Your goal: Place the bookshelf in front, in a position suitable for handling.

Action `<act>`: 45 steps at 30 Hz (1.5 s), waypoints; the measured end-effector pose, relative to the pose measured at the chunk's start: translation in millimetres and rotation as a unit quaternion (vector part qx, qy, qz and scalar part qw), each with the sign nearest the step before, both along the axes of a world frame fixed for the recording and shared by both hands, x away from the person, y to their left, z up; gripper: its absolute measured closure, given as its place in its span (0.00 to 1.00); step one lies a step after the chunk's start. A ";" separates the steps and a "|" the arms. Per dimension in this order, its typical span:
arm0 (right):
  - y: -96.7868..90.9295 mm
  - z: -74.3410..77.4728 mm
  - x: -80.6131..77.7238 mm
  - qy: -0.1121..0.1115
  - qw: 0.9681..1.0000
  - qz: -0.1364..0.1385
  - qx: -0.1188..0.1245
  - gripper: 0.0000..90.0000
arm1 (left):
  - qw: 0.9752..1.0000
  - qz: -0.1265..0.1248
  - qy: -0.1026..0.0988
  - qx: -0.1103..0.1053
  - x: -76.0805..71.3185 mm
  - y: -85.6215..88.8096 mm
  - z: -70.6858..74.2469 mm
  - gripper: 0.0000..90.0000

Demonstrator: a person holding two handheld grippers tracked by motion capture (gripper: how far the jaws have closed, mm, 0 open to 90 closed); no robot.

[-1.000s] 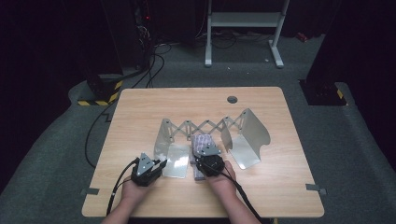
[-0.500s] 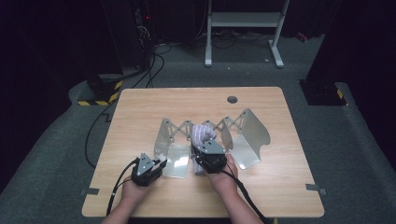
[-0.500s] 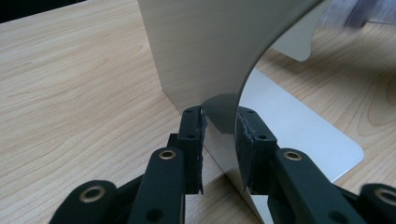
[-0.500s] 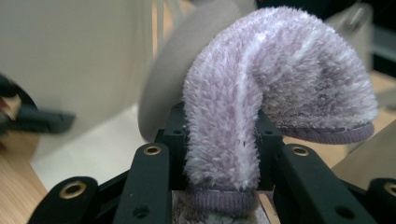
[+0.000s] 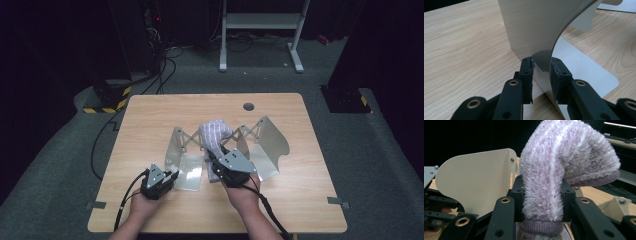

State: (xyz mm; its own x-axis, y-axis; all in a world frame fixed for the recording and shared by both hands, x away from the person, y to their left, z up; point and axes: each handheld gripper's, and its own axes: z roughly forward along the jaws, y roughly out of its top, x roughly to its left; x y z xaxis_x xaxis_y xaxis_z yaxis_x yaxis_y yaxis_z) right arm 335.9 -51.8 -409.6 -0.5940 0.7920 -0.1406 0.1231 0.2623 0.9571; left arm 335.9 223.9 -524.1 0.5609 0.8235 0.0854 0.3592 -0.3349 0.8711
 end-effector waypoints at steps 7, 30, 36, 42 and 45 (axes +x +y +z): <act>-19.8 -13.6 -3.8 0.018 1.000 -0.016 0.010 0.73 | 1.000 0.000 0.000 0.000 0.1 0.0 0.0 0.81; -49.9 -15.0 -15.9 0.024 0.999 -0.041 0.012 0.73 | 0.999 -0.037 0.005 -0.002 2.9 -25.9 1.4 0.82; -63.9 -13.0 -22.7 0.023 0.998 -0.063 0.017 0.73 | 0.998 -0.056 0.006 -0.002 6.2 -42.0 1.8 0.82; -73.0 -8.7 -29.1 0.017 0.997 -0.077 0.023 0.73 | 0.997 -0.076 0.003 -0.001 5.7 -54.4 2.4 0.81; -74.1 -3.9 -32.0 0.011 0.997 -0.077 0.030 0.73 | 0.997 -0.082 -0.002 0.005 3.9 -57.7 2.8 0.80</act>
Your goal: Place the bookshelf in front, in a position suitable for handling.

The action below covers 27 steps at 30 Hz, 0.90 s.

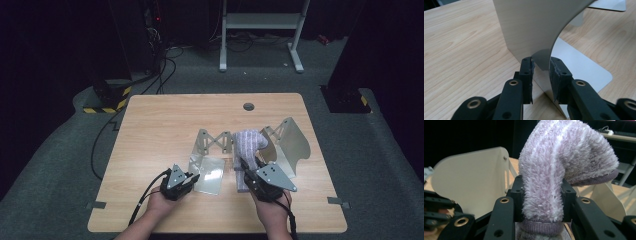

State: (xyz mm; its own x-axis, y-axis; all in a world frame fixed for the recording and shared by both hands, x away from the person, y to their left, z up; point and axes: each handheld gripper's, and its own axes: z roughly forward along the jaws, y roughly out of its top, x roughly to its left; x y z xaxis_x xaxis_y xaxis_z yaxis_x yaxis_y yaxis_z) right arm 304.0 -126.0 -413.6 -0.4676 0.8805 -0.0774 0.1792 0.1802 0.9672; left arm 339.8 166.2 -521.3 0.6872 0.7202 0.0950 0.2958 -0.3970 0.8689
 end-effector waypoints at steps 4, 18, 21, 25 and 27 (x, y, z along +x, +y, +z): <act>4.9 9.6 -5.0 -0.017 1.000 0.014 0.007 0.73 | 1.000 -0.004 -0.008 0.003 -4.1 1.8 0.8 0.76; 61.8 -4.1 8.6 0.023 0.995 0.094 -0.013 0.74 | 1.000 0.017 -0.019 -0.016 -24.6 47.7 3.5 0.58; 69.3 -26.1 19.1 0.058 0.993 0.090 -0.039 0.74 | 0.999 0.025 -0.017 -0.016 -23.9 52.8 3.7 0.58; 67.2 -42.8 27.6 0.081 0.992 0.070 -0.068 0.74 | 0.999 0.026 -0.016 -0.016 -21.0 52.4 2.7 0.58; 59.8 -46.9 31.4 0.088 0.992 0.052 -0.071 0.74 | 0.999 0.024 -0.015 -0.015 -19.5 50.8 2.2 0.58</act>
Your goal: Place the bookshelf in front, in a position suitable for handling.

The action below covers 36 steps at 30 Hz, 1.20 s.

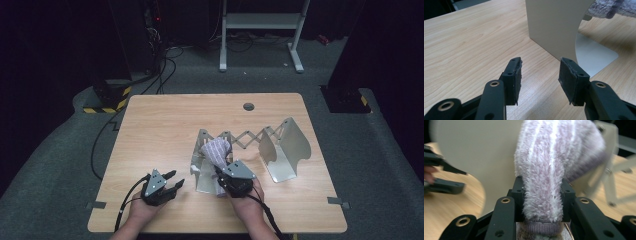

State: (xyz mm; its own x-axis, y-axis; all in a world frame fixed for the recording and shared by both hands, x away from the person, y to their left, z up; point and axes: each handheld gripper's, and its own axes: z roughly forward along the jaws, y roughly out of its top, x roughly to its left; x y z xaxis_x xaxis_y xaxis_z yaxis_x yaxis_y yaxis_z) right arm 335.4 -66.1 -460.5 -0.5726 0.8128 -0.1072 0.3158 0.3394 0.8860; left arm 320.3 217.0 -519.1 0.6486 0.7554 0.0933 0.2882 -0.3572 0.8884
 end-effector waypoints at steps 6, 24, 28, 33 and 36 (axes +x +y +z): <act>-21.6 -6.0 7.4 0.004 0.999 -0.036 -0.012 0.75 | 1.000 -0.005 0.001 0.004 2.0 -3.3 -0.6 0.58; 14.5 -39.3 33.0 0.045 0.997 -0.029 -0.060 0.74 | 1.000 -0.003 0.005 0.012 0.7 -3.3 -2.4 0.58; 17.2 -29.8 32.8 0.028 0.998 -0.031 -0.042 0.74 | 1.000 -0.001 0.005 0.012 0.8 -3.0 -2.8 0.58; 16.3 -4.8 28.3 -0.016 0.999 -0.034 -0.017 0.74 | 1.000 0.001 0.005 0.012 0.0 -2.6 -2.4 0.58; 15.1 15.7 26.3 -0.045 0.998 -0.039 0.005 0.74 | 1.000 0.001 0.004 0.011 0.0 -2.2 -2.1 0.58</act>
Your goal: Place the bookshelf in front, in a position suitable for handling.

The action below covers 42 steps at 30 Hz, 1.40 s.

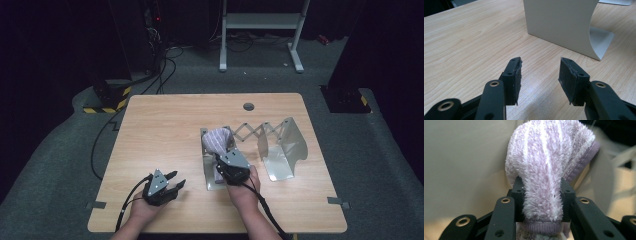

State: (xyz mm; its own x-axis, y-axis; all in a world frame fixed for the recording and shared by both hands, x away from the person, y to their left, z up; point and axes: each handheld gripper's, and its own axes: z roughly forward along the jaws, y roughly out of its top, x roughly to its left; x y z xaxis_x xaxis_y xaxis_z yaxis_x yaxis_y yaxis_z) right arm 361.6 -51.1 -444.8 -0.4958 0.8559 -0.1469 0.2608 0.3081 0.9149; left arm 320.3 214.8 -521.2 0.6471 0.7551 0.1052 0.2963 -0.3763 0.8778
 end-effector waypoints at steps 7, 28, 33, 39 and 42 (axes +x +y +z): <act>4.5 4.3 1.1 0.002 1.000 -0.002 -0.012 0.75 | 1.000 -0.002 -0.001 0.000 0.1 1.9 0.6 0.58; 2.0 -60.5 16.2 0.154 0.987 0.005 -0.045 0.75 | 1.000 -0.007 -0.001 0.003 1.1 2.8 0.6 0.58; 3.0 -53.9 16.9 0.142 0.989 0.004 -0.048 0.74 | 1.000 -0.006 0.000 0.003 1.2 2.8 0.5 0.58; 4.2 -36.3 14.9 0.103 0.994 0.008 -0.043 0.74 | 1.000 -0.006 -0.001 0.004 1.1 3.0 0.7 0.58; 4.3 -23.7 13.5 0.084 0.996 0.010 -0.036 0.73 | 1.000 -0.006 -0.002 0.003 1.1 3.0 0.7 0.58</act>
State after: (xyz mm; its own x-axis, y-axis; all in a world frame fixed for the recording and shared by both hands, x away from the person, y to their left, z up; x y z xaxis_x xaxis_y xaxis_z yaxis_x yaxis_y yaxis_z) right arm 375.2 -46.8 -468.5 -0.5347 0.8364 -0.1209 0.4022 0.3776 0.8341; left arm 321.4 217.8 -520.5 0.6554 0.7469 0.1126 0.2885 -0.3853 0.8765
